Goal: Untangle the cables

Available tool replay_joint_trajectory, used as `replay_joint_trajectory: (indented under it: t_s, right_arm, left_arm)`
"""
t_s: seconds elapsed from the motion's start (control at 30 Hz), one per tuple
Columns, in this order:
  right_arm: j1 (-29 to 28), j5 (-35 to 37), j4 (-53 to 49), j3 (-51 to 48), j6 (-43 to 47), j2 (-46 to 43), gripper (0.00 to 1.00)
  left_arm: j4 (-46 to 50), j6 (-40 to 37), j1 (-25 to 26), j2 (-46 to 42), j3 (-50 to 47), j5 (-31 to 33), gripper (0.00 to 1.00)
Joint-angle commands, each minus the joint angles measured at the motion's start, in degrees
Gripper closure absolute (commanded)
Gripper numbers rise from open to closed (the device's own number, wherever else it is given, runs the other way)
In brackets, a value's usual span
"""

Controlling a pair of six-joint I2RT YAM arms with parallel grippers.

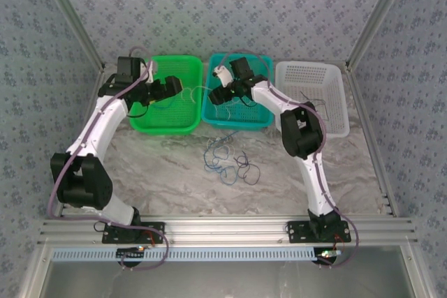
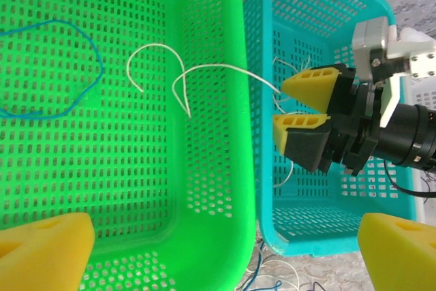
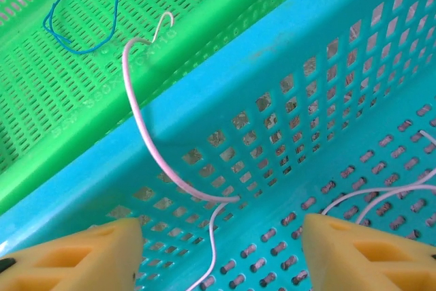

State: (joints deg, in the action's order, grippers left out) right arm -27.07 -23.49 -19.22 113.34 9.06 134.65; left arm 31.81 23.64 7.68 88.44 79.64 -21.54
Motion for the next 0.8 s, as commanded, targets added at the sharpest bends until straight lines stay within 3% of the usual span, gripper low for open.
replay_joint_trajectory:
  t_s: [0.0,0.13,0.27,0.4,0.53,0.77]
  right_arm:
    - [0.35,-2.99,1.25,3.23,0.69,2.78,0.40]
    - [0.88,-4.37,-0.18,6.79,0.09,5.39,0.50]
    - [1.40,-4.98,-1.39,10.07,-1.00,7.34,0.81]
    - [1.93,-4.88,-2.07,10.52,-1.23,7.34,0.98]
    - [2.22,-5.05,-1.62,8.76,-1.41,5.76,1.00]
    - [1.72,-4.09,4.30,-1.92,-1.77,-4.38,1.00]
  left_arm:
    - [-1.51,-0.26,-1.18,-3.05,-0.83,-1.17,0.01]
    - [-1.36,-0.51,-2.06,-3.65,-1.48,-1.36,0.01]
    - [-1.54,-0.70,-2.56,-4.24,-2.28,-1.22,0.01]
    - [-1.68,-0.83,-2.85,-4.40,-2.77,-1.14,0.01]
    - [-2.44,-0.22,-2.91,-3.79,-3.17,-1.46,0.01]
    - [-2.63,-0.07,-2.88,-3.52,-3.26,-1.27,0.01]
